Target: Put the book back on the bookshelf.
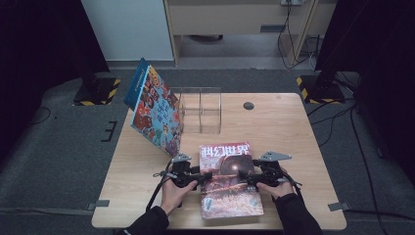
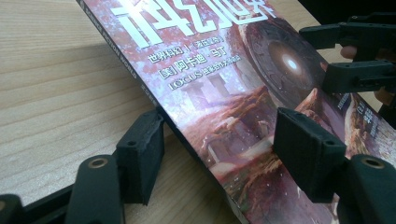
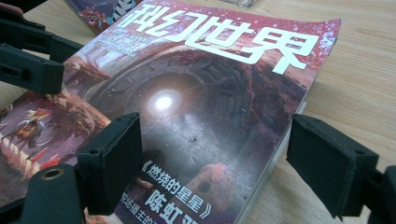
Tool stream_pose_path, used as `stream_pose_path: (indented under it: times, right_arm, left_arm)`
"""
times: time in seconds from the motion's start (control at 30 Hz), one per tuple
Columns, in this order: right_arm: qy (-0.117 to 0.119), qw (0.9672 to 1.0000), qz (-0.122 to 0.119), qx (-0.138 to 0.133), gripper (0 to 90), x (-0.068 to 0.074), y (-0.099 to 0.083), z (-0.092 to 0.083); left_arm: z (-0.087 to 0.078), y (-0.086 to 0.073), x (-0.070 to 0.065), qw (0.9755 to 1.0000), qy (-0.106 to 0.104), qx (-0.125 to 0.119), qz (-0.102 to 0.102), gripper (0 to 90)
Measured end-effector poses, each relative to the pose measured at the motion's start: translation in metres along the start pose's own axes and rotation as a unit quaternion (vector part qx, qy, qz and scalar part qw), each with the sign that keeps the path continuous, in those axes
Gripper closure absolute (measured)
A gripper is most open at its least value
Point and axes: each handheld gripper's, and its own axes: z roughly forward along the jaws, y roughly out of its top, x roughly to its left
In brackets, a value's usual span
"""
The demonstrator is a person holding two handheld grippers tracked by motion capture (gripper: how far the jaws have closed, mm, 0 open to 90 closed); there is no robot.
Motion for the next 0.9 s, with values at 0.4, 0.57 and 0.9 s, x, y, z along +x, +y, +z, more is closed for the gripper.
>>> stream_pose_path:
  times: [0.4, 0.57, 0.9]
  right_arm:
    - [-0.014, 0.9995, -0.027, 0.001, 20.5, 0.007, 0.002, -0.001]
    - [-0.016, 0.9994, -0.032, -0.001, 22.4, 0.008, 0.003, -0.001]
    - [-0.015, 0.9993, -0.033, -0.003, 22.3, 0.009, 0.002, 0.0]
  left_arm:
    - [-0.008, 0.001, -0.005, 0.9999, 0.008, -0.001, 0.014, 41.0]
    - [-0.004, 0.0, -0.003, 0.9998, -0.016, 0.01, 0.007, 41.4]
    - [-0.008, 0.003, -0.013, 0.9992, -0.021, -0.005, 0.034, 51.6]
